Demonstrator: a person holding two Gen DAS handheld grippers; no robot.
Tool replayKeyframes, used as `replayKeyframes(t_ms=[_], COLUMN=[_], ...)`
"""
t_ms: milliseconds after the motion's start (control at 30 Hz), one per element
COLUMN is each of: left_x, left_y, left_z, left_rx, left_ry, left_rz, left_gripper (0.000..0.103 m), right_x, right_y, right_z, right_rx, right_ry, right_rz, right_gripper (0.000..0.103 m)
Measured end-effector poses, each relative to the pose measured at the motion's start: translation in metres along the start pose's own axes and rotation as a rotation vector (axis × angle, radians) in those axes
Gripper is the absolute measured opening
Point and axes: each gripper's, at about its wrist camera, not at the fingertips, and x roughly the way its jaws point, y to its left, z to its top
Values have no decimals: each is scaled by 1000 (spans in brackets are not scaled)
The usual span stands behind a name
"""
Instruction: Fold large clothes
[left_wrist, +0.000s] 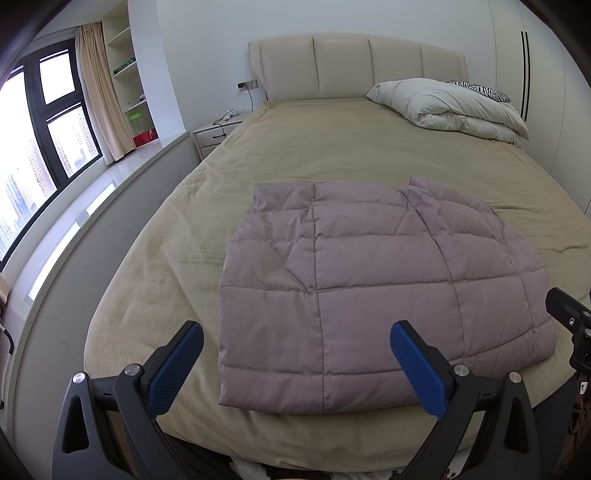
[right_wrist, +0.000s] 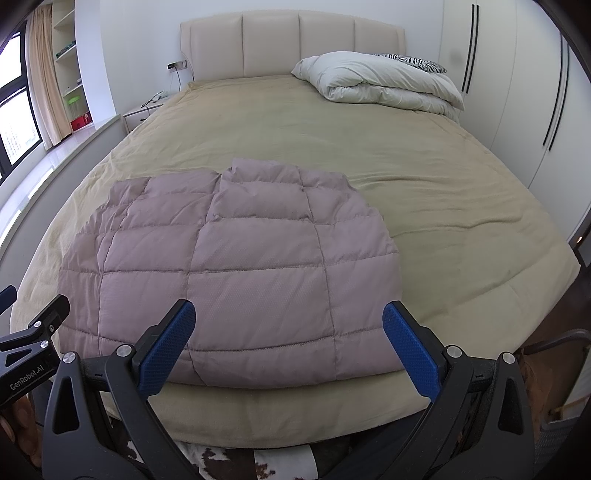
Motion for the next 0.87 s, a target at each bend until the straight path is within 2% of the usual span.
replayKeyframes(t_ms=[867], left_x=[3], left_y=[5], left_z=[-4], left_rx=[1], left_ry=[-6], left_rz=[2], left_gripper=[103], right_x=[4], right_y=[-2], right_z=[-3], right_rx=[-2], right_ry=[15], right_rz=[8], right_gripper=[103])
